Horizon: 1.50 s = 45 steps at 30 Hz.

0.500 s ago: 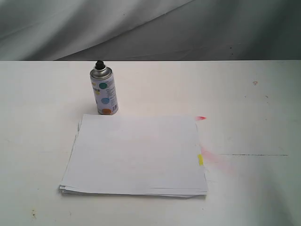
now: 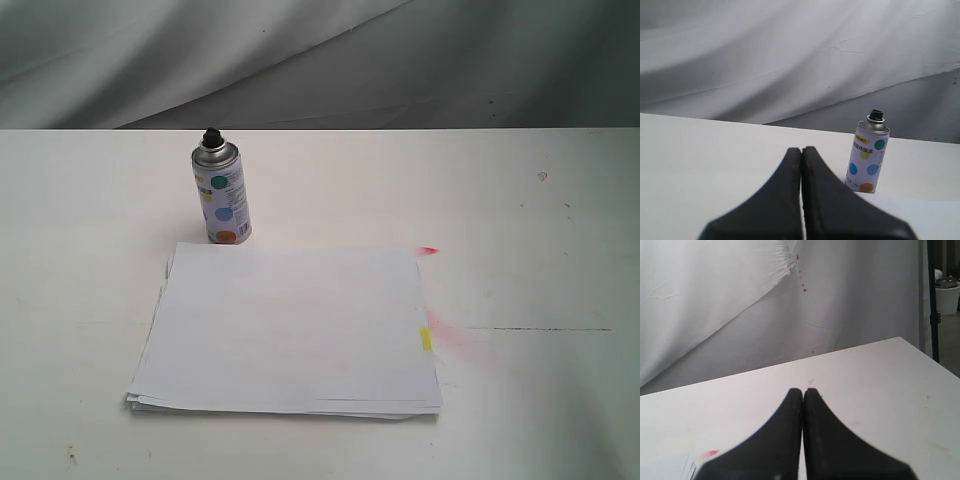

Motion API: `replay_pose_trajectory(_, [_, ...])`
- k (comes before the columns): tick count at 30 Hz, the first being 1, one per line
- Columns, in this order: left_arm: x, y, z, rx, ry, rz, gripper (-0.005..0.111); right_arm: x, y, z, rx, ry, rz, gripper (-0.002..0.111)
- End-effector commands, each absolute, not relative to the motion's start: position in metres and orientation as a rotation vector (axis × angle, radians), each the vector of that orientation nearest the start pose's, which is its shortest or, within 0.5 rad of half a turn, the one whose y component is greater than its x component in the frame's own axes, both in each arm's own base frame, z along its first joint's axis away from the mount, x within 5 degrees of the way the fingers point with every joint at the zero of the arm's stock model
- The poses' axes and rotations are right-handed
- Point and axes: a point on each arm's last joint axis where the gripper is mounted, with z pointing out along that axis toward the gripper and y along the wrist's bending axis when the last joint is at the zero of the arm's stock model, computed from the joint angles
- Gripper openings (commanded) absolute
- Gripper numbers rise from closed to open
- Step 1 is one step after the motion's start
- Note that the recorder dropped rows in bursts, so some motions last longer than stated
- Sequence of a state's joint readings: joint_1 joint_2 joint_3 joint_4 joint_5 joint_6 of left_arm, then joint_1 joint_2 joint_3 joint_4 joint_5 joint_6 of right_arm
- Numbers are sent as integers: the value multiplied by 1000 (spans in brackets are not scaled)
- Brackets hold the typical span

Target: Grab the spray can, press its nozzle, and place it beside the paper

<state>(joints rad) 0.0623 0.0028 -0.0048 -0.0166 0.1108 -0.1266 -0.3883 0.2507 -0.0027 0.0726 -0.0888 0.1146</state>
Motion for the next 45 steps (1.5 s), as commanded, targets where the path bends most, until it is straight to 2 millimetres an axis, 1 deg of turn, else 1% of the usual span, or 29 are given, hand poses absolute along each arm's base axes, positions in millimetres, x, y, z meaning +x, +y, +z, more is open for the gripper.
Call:
replay_pose_trajectory(1, [56,3,203,-155,1587,-64,0,72,-29,205,457,1575,-165,0])
replay_pose_trajectory(13, [56,3,203,-155,1587,-64,0,72,-29,205,457,1575,-165,0])
replay_pose_trajectory(15, [56,3,206,-158,1554,-70,0,72,-29,205,457,1575,-165,0])
replay_pose_trajectory(18, [64,4,210,-183,1535,-94,0,72,-29,205,457,1575,-165,0])
replay_pose_trajectory(19, [68,4,209,-195,1558,-100,0,72,-29,205,457,1575,-165,0])
replay_pose_trajectory(20, [72,4,212,-197,1588,-100,0,72,-29,205,457,1575,-165,0])
replay_pose_trajectory(22, [81,4,223,-194,1639,-106,0,72,-29,205,457,1575,-165,0])
replay_pose_trajectory(25, [97,2,249,-177,1711,-126,0,72,-29,205,457,1575,-165,0])
replay_pose_trajectory(28, [116,0,275,-187,1726,-154,0,72,-29,205,457,1575,-165,0])
replay_pose_trajectory(32, [135,1,295,-197,1722,-162,0,72,-29,205,457,1575,-165,0])
replay_pose_trajectory(35, [141,1,298,-198,1723,-161,0,72,-29,205,457,1575,-165,0])
replay_pose_trajectory(45, [142,1,298,-204,1725,-166,0,72,-29,205,457,1575,-165,0])
